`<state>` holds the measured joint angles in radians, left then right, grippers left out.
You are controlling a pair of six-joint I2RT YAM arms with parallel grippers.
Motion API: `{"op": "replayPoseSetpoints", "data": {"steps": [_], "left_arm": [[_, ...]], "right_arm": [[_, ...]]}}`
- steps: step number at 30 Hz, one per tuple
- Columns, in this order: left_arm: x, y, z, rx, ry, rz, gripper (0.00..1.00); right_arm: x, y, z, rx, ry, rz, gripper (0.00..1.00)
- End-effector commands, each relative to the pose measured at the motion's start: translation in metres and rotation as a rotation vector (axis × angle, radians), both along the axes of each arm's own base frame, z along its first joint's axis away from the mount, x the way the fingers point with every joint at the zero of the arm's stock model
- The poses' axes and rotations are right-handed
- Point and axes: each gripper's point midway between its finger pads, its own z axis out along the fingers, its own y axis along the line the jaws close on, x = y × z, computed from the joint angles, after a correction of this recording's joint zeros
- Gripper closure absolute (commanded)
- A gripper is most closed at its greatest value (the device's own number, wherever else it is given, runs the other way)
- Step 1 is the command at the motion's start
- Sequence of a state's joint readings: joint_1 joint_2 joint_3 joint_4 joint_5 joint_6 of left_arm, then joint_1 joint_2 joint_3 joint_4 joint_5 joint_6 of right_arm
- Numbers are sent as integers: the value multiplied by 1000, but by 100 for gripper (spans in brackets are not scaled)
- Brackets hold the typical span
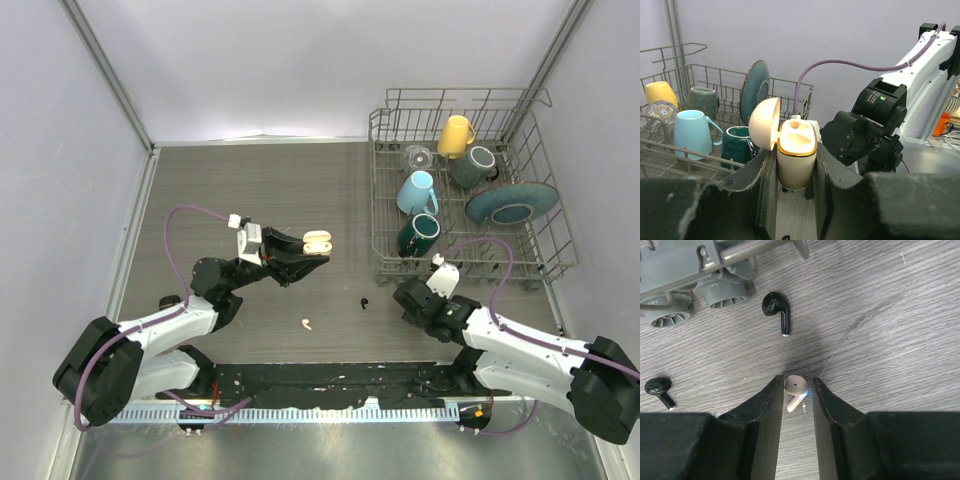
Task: Insert the wireless bluetooth earbuds into the charging case
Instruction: Pick up the earbud from the center of the board.
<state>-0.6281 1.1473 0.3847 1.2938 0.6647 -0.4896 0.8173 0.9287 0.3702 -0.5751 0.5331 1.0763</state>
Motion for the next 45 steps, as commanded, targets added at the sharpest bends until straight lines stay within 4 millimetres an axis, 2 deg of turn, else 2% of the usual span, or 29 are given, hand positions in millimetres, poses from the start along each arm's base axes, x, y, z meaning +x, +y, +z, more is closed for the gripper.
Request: {"op": "replayPoseSetpoints", "data": {"steps": [1, 12, 21, 24, 27, 37, 43, 45], "left_arm": [[-18, 17, 52, -161, -229, 23, 100], [-19, 17, 52, -162, -230, 21, 100], [-20, 17, 53, -164, -231, 17, 100], [-19, 17, 54, -165, -230, 16, 100], [-18, 16, 54, -163, -227, 15, 100], [-11, 15, 52, -166, -204, 36, 100], [-3, 13, 47, -151, -180, 60, 100], [1, 12, 45, -143, -162, 69, 100]], "right_arm": [[6, 9, 6, 11, -5, 18, 65], [6, 8, 10, 19, -21, 12, 77], [11, 11, 44, 89, -127, 34, 82], [13, 14, 64, 99, -162, 72, 84], [18, 25, 90, 142, -221, 131, 87], [36, 74, 200, 262, -436, 340, 95], [54, 86, 260, 196, -582, 420, 99], [61, 90, 274, 165, -633, 441, 99]]}}
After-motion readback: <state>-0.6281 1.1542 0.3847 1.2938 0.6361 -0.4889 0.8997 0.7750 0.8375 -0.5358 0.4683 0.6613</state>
